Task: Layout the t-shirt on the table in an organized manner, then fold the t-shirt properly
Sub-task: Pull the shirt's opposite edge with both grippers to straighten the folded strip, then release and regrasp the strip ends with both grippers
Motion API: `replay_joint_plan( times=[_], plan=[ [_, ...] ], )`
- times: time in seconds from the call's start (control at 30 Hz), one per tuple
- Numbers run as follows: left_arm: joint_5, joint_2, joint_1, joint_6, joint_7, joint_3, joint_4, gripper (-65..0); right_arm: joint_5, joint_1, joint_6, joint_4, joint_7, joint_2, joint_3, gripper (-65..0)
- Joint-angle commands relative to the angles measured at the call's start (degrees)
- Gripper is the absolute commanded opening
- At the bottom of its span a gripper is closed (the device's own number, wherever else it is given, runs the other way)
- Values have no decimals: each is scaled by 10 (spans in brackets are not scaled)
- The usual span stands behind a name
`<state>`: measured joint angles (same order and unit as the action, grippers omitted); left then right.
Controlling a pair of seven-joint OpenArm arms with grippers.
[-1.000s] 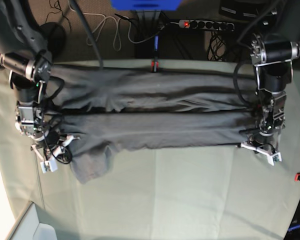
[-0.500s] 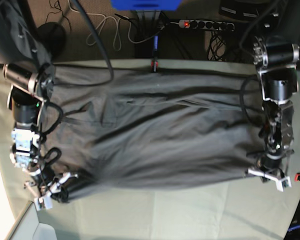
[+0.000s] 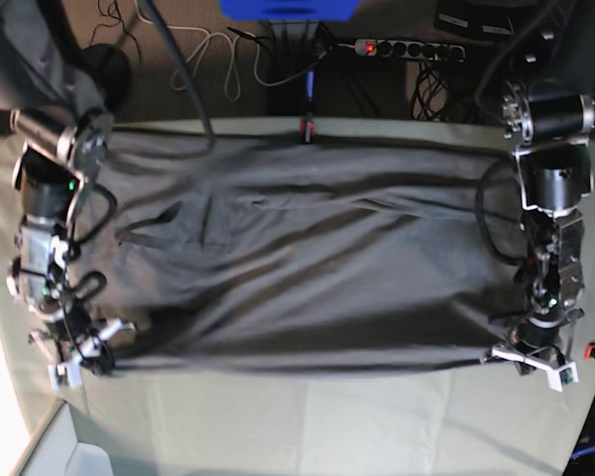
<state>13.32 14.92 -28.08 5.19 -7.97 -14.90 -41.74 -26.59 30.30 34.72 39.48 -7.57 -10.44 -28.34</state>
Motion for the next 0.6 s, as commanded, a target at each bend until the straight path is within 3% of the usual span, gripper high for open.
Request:
replay_joint_plan(
  times=[0.0, 0.03, 0.13, 0.33, 0.57],
  plan=[
    [2, 10, -16, 0, 18, -1, -12, -650, 11, 3, 6, 31, -21, -2, 1, -650],
    [2, 10, -14, 0, 18, -1, -12, -650, 11, -12, 8, 53, -21, 5, 1, -650],
    [2, 10, -5, 0, 18, -1, -12, -650, 11, -63, 53, 133, -16, 24, -4, -650],
    [2, 11, 24, 0, 19, -1, -12, -650, 11, -183, 53, 275, -17, 71, -4, -650],
    [2, 11, 79, 0, 19, -1, -72, -650, 13, -273, 53, 334, -21, 99, -4, -650]
  ],
)
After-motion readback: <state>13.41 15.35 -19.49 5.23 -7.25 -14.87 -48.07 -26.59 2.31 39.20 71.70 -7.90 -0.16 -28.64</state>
